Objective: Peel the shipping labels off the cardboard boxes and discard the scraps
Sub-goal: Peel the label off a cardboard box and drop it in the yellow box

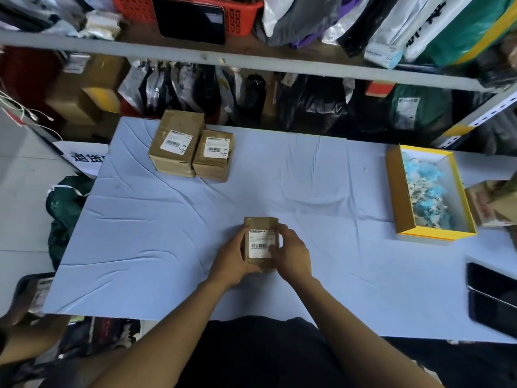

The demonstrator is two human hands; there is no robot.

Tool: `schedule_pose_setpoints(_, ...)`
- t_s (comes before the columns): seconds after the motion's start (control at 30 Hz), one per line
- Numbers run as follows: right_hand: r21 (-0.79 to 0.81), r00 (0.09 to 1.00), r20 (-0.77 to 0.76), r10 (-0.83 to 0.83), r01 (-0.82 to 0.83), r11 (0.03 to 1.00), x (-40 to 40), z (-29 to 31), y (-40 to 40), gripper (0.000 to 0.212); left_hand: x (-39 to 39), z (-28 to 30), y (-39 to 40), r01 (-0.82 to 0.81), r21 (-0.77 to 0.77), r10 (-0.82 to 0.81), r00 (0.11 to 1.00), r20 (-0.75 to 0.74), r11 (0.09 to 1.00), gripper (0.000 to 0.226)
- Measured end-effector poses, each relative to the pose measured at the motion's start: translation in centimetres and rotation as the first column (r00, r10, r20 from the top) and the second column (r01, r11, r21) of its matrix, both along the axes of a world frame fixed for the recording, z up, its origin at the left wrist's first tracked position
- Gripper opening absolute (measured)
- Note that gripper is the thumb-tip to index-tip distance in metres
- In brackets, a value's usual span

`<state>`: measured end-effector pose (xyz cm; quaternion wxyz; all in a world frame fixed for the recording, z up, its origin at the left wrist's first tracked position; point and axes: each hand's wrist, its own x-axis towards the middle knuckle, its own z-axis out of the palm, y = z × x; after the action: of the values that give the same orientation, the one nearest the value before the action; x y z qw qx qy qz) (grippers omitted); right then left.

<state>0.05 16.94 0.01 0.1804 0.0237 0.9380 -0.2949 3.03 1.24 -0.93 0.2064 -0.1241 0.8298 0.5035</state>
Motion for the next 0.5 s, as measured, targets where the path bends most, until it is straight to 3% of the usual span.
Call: schedule_pose_setpoints(0.5,0.03,1.0,0.021,0.003,-0.004,1.0,-0.77,0.16,-0.49,0.049,-0.45,-0.65,-0.69,-0.006,0.008,0.006,1.0,0.01,1.0,0.105)
